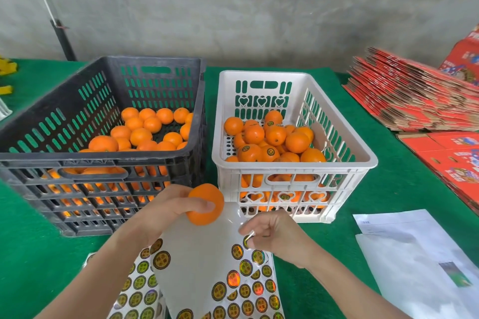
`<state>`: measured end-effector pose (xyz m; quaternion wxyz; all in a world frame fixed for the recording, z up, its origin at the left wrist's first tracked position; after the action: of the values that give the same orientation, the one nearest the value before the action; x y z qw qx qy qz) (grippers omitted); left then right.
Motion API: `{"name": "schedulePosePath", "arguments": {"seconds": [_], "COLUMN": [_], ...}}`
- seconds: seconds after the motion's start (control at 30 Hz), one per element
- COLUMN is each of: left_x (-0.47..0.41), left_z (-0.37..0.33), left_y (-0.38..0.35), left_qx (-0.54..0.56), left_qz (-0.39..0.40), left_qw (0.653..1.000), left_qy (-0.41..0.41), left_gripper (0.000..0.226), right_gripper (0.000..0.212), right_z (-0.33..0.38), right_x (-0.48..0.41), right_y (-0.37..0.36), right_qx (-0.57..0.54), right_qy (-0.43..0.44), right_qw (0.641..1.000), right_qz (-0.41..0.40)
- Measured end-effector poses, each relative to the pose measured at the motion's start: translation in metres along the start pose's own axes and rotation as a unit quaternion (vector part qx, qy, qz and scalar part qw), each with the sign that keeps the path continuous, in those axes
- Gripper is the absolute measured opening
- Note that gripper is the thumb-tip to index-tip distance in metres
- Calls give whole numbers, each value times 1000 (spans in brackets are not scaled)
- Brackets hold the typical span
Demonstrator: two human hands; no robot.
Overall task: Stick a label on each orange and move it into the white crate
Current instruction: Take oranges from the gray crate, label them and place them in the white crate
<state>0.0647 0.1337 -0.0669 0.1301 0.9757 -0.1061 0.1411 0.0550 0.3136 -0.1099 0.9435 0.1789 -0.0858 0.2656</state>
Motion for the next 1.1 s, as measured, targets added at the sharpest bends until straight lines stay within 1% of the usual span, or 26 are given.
{"name": "schedulePosePath", "arguments": {"seconds": [0.07, 0.17, 0.37, 0.5, 0.57, 0.7, 0.73, 0.8, 0.87, 0.9, 0.93, 1.0, 1.03, 1.1], "left_x": [-1, -2, -7, -12, -15, -27, -31, -36, -37, -36, -33, -27, -23, -19], "left_z": [-2, 1, 8, 14, 18, 39, 46, 61, 64, 62, 59, 54, 51, 47], "left_y": [0, 1, 1, 2, 3, -10, -15, -23, -27, -28, -30, -37, -41, -49], "left_qx": [-10, -6, -14, -35, -50, -103, -121, -161, -189, -181, -150, -18, 75, 252], "left_qz": [-4, -9, -8, -7, 1, 36, 48, 66, 69, 67, 66, 66, 68, 64], "left_qw": [1000, 1000, 1000, 999, 999, 994, 991, 984, 979, 981, 986, 998, 995, 966], "left_qy": [-6, -3, 6, 7, 8, 23, 31, 45, 33, 22, 12, -6, -12, -6], "left_gripper": [90, 91, 89, 93, 85, 42, 38, 46, 54, 57, 62, 76, 83, 86], "right_gripper": [36, 40, 35, 38, 38, 34, 32, 28, 28, 28, 27, 25, 24, 24], "right_z": [2, 7, 11, 6, 1, -9, -10, -9, -8, -6, -3, 5, 10, 23], "right_x": [0, 2, 5, 6, 7, 7, 7, 7, 9, 10, 11, 15, 16, 19], "right_y": [2, 6, 9, 8, 7, 13, 15, 17, 21, 23, 25, 29, 29, 28], "right_qx": [-5, -28, -44, -90, -115, -141, -150, -153, -150, -150, -153, -165, -174, -191], "right_qy": [11, 27, 44, 40, 33, 18, 16, 11, 4, 4, 7, 20, 28, 47], "right_qw": [1000, 999, 997, 995, 993, 988, 986, 985, 983, 981, 980, 975, 973, 970], "right_qz": [-10, -21, -35, -23, -14, -59, -69, -86, -108, -120, -131, -146, -147, -141]}}
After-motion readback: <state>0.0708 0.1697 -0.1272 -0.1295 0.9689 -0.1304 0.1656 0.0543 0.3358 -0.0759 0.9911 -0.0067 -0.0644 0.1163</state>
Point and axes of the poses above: each hand's wrist, its own x-axis away from the middle knuckle, its own y-axis out of the back of the hand, z = x × y, the point moved 8 cm from there along -x, towards the middle knuckle, and after that the axes turned 4 degrees about -y, right-handed, at the moved point
